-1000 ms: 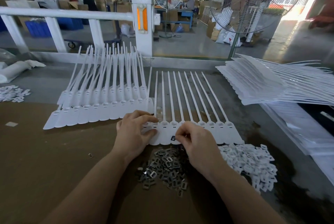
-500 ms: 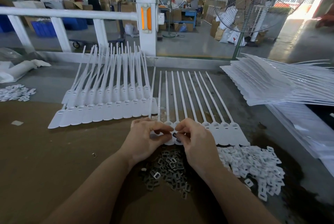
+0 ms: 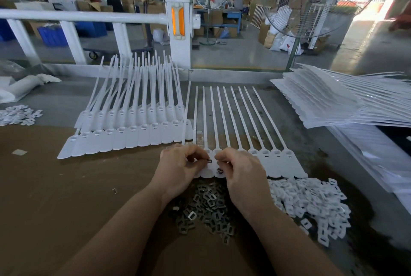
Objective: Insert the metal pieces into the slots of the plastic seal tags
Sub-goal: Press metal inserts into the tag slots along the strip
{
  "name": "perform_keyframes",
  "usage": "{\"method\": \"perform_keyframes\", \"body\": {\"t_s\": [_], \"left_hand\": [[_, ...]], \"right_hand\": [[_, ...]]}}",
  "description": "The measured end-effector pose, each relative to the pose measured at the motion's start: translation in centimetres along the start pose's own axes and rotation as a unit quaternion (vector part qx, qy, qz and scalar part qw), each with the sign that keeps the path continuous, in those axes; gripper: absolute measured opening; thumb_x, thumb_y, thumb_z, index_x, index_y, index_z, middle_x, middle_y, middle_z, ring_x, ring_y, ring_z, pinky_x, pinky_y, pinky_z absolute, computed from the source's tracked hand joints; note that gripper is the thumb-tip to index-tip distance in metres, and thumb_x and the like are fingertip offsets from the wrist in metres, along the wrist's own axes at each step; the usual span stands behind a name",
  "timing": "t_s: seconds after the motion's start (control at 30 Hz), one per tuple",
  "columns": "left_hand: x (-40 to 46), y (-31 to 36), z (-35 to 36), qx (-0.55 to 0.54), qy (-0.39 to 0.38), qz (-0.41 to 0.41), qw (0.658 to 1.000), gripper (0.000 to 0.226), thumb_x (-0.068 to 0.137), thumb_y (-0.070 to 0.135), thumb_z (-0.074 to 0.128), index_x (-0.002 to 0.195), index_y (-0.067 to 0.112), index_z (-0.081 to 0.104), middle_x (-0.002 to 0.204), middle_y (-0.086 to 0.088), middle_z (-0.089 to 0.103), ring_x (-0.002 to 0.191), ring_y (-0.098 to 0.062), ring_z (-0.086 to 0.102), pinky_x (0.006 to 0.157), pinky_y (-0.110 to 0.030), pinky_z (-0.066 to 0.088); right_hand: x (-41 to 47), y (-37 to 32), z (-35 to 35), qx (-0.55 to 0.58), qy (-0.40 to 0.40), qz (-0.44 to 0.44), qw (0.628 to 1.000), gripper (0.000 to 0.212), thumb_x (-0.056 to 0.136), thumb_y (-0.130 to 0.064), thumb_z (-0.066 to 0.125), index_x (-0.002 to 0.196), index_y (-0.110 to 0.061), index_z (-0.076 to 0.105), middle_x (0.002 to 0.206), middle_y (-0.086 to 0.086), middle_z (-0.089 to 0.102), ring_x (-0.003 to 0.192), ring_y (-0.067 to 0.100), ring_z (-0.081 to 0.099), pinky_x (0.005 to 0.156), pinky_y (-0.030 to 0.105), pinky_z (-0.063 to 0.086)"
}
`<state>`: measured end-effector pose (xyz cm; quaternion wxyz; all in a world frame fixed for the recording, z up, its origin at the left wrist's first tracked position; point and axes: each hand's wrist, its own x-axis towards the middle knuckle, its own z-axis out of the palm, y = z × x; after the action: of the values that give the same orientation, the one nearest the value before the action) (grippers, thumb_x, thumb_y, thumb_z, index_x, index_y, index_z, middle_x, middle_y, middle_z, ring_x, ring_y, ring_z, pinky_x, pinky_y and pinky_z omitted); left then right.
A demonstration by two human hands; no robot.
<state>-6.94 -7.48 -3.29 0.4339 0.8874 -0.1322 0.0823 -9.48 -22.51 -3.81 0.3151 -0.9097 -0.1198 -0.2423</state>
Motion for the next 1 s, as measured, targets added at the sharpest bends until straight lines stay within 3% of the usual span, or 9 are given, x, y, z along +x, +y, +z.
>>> {"method": "perform_keyframes", "body": {"t_s": [0.13, 0.27, 0.37, 0.5, 0.7, 0.77, 0.87, 1.0], "left_hand": [[0.0, -0.1, 0.0, 0.009, -0.002, -0.01, 1.0, 0.027, 0.081, 0.02, 0.07, 0.072, 0.044, 0.06, 0.075, 0.024, 0.061, 0.085, -0.006, 0.056, 0.095, -0.046, 0.04], [0.1, -0.5, 0.0, -0.025, -0.011, -0.013, 1.0, 0.014, 0.082, 0.018, 0.07, 0.082, 0.032, 0.07, 0.081, 0.017, 0.068, 0.082, -0.003, 0.061, 0.092, -0.04, 0.045], [0.1, -0.7, 0.0, -0.036, -0.02, -0.01, 0.999, 0.011, 0.083, 0.016, 0.07, 0.086, 0.027, 0.071, 0.083, 0.014, 0.069, 0.084, -0.004, 0.063, 0.089, -0.038, 0.048], [0.0, -0.6, 0.0, -0.022, -0.031, 0.003, 0.999, 0.013, 0.083, 0.021, 0.069, 0.086, 0.034, 0.07, 0.083, 0.018, 0.069, 0.086, -0.002, 0.062, 0.099, -0.048, 0.039], [-0.2, 0.0, 0.0, -0.027, -0.042, 0.012, 0.999, 0.015, 0.077, 0.029, 0.071, 0.079, 0.042, 0.066, 0.08, 0.023, 0.067, 0.081, -0.006, 0.06, 0.095, -0.048, 0.04], [-0.2, -0.3, 0.1, -0.031, -0.045, 0.011, 0.998, 0.02, 0.079, 0.021, 0.073, 0.079, 0.039, 0.067, 0.078, 0.022, 0.067, 0.079, -0.005, 0.06, 0.093, -0.04, 0.043], [0.0, -0.6, 0.1, -0.039, -0.014, -0.001, 0.999, 0.022, 0.081, 0.015, 0.071, 0.08, 0.037, 0.068, 0.079, 0.02, 0.068, 0.081, 0.002, 0.06, 0.076, -0.009, 0.042], [0.1, -1.1, 0.1, -0.048, 0.026, -0.038, 0.998, 0.023, 0.084, 0.016, 0.069, 0.08, 0.038, 0.067, 0.085, 0.02, 0.067, 0.081, 0.01, 0.057, 0.07, -0.003, 0.04]], "right_hand": [[-0.1, 0.3, 0.1, -0.076, 0.005, -0.009, 0.997, 0.02, 0.078, 0.002, 0.068, 0.09, -0.014, 0.071, 0.083, -0.002, 0.07, 0.081, 0.019, 0.063, 0.076, 0.029, 0.036], [0.1, 0.3, 0.3, -0.054, -0.038, -0.008, 0.998, 0.016, 0.085, -0.01, 0.062, 0.096, -0.017, 0.072, 0.096, -0.002, 0.069, 0.093, 0.02, 0.059, 0.081, 0.03, 0.031], [0.3, 0.2, 0.4, -0.034, -0.039, -0.003, 0.999, 0.01, 0.084, -0.015, 0.065, 0.09, -0.018, 0.072, 0.092, -0.004, 0.069, 0.09, 0.019, 0.058, 0.079, 0.029, 0.029], [0.4, 0.3, 0.3, -0.026, -0.037, 0.004, 0.999, 0.005, 0.082, -0.015, 0.067, 0.082, -0.02, 0.069, 0.085, -0.008, 0.067, 0.085, 0.015, 0.058, 0.076, 0.028, 0.026], [0.4, 0.2, 0.5, -0.031, -0.046, 0.003, 0.998, 0.005, 0.089, -0.019, 0.058, 0.087, -0.019, 0.062, 0.088, -0.008, 0.063, 0.087, 0.012, 0.053, 0.074, 0.024, 0.021], [0.3, 0.1, 0.5, -0.033, -0.048, 0.005, 0.998, 0.006, 0.089, -0.02, 0.057, 0.088, -0.019, 0.063, 0.089, -0.009, 0.063, 0.088, 0.011, 0.053, 0.076, 0.024, 0.022], [0.2, 0.1, 0.4, -0.054, -0.024, 0.009, 0.998, 0.008, 0.085, -0.011, 0.062, 0.082, -0.019, 0.063, 0.084, -0.008, 0.064, 0.083, 0.013, 0.055, 0.074, 0.025, 0.023], [0.0, 0.2, 0.1, -0.131, 0.011, -0.006, 0.991, 0.019, 0.073, -0.001, 0.073, 0.082, -0.017, 0.069, 0.078, -0.005, 0.068, 0.077, 0.017, 0.062, 0.075, 0.029, 0.031]]}}
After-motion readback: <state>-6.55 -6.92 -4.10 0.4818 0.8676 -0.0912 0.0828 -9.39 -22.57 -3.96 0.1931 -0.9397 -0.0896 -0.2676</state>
